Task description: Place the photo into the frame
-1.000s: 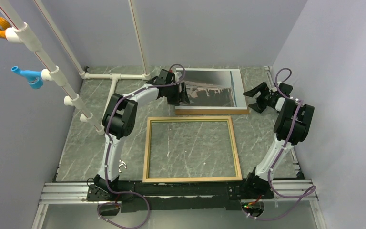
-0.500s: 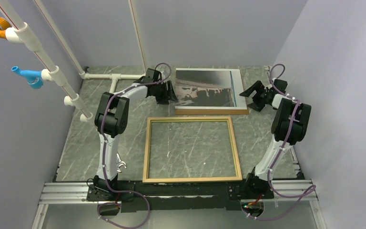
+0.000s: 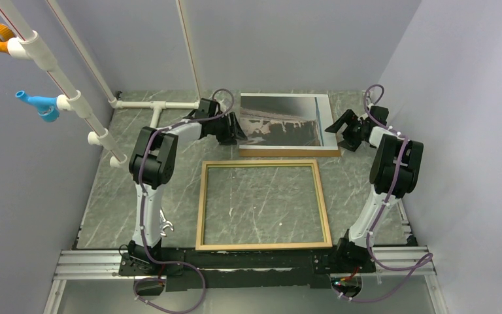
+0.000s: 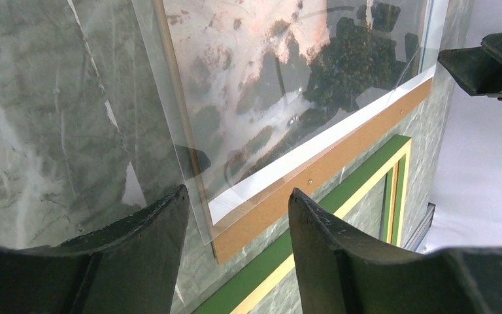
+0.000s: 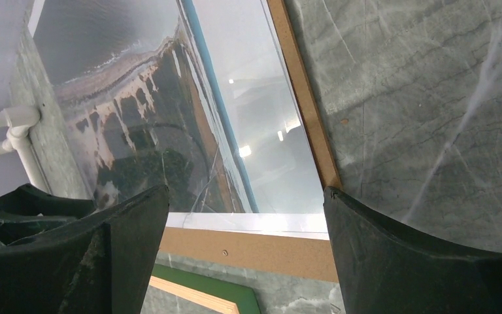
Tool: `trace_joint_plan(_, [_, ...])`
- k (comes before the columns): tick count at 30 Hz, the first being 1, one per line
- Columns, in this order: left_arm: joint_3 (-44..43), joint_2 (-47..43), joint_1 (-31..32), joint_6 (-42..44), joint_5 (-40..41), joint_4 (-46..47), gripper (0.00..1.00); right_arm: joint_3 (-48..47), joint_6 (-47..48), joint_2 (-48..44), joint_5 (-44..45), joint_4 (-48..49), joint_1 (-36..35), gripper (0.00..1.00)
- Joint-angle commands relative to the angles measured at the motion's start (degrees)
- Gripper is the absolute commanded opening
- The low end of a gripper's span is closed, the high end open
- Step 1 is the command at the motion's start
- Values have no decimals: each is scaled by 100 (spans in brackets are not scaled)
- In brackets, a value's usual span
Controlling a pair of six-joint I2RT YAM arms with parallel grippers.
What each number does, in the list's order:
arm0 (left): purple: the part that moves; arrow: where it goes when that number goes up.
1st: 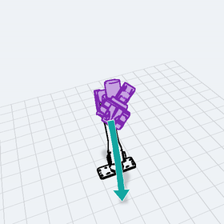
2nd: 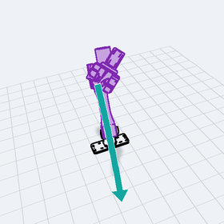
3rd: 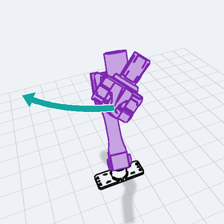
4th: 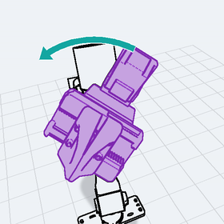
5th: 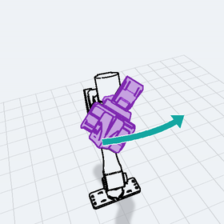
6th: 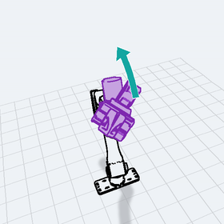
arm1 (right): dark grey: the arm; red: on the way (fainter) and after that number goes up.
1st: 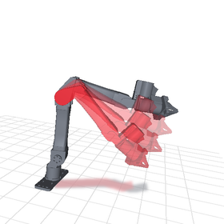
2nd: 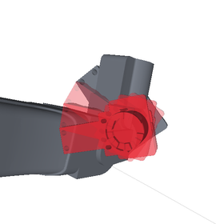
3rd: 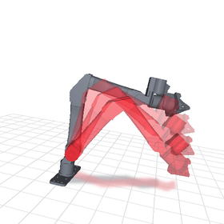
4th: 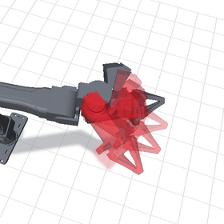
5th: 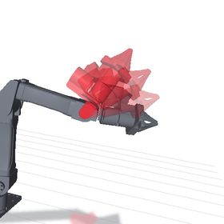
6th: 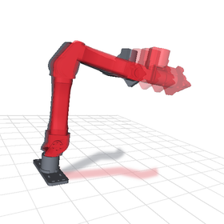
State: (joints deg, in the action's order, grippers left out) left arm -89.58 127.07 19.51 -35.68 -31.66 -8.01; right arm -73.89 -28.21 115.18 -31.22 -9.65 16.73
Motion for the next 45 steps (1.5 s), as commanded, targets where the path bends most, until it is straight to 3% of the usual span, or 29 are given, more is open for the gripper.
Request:
trace_joint_plan(1, [164,-520,71,-102,-311,597,61,80,112,-44,83,-248,-108,91])
trace_joint_plan(8, [559,-796,54,-422,-396,1128,60,125,140,-47,40,-249,-127,91])
trace_joint_plan(14, [1200,-990,-87,-1230,-677,2373,57,252,79,-72,-264,-47,-123,91])
trace_joint_plan(28, [1724,-610,-229,-2246,-924,3936,54,528,-133,-96,-717,348,-106,91])
trace_joint_plan(40, [1222,-360,-210,-1401,-562,2317,53,592,-223,-144,-812,445,-97,91])
trace_joint_plan(45, [1357,-402,-210,-1470,-533,2489,39,621,-207,-168,-802,434,-99,91])
